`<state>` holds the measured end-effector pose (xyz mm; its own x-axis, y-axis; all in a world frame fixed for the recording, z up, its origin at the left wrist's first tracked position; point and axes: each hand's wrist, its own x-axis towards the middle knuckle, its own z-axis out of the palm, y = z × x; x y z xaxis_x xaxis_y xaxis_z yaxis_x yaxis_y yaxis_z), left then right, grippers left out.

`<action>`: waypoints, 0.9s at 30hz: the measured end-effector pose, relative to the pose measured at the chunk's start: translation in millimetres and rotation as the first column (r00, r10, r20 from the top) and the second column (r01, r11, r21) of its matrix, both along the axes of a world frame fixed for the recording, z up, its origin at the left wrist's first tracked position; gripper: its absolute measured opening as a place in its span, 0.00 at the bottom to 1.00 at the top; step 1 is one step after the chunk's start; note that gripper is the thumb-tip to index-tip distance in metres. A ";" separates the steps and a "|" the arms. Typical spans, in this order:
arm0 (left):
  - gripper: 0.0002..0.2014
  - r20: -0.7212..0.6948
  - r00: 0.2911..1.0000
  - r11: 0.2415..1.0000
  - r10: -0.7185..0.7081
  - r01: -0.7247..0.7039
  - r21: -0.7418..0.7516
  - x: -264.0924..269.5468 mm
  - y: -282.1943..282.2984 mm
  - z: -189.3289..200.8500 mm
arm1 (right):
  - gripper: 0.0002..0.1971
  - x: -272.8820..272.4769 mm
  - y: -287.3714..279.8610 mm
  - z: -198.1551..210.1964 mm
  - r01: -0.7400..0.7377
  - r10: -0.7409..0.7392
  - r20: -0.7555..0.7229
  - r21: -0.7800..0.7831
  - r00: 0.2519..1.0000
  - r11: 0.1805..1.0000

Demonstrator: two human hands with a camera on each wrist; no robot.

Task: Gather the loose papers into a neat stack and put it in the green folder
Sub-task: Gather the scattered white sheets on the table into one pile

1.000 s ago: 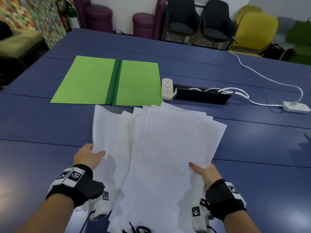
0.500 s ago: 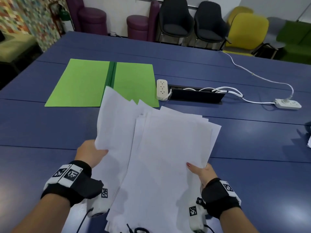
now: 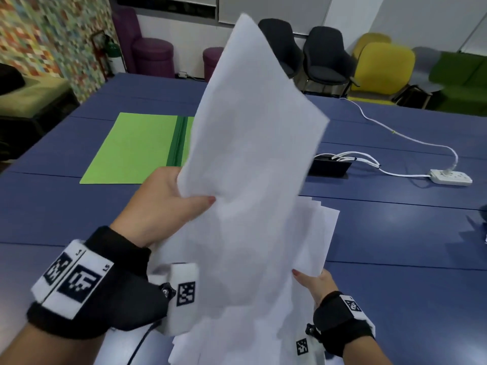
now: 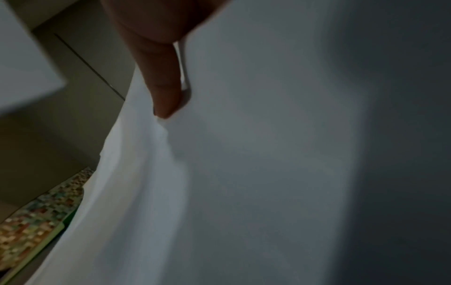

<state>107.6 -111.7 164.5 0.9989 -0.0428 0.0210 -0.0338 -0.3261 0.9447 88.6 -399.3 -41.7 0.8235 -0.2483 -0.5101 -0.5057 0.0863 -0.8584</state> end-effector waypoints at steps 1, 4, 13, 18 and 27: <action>0.12 -0.050 0.998 0.992 -0.049 0.043 -0.120 2.1 -4.5 -4.6 | 0.12 0.0 0.1 1.7 -0.010 0.010 -0.001 0.003 1.000 1.000; 0.15 -0.166 0.982 0.950 -0.090 0.035 -0.309 11.2 -15.7 -37.9 | 0.05 -0.1 -0.7 8.5 0.027 -0.024 -0.034 0.083 0.999 0.996; 0.28 -0.331 0.934 0.949 0.132 -0.215 -0.231 1.2 -17.0 -151.6 | 0.15 -13.3 7.3 33.1 -0.110 0.095 0.100 0.148 0.990 0.983; 0.52 -0.432 0.899 0.947 0.066 -0.193 -0.255 2.6 8.3 -167.4 | 0.16 -15.4 14.7 42.2 -0.076 0.059 0.104 0.169 0.993 0.983; 0.39 -0.467 0.883 0.868 -0.049 -0.193 -0.457 -19.2 16.4 -181.6 | 0.13 11.5 26.7 35.3 -0.142 0.145 -0.017 0.117 0.989 0.983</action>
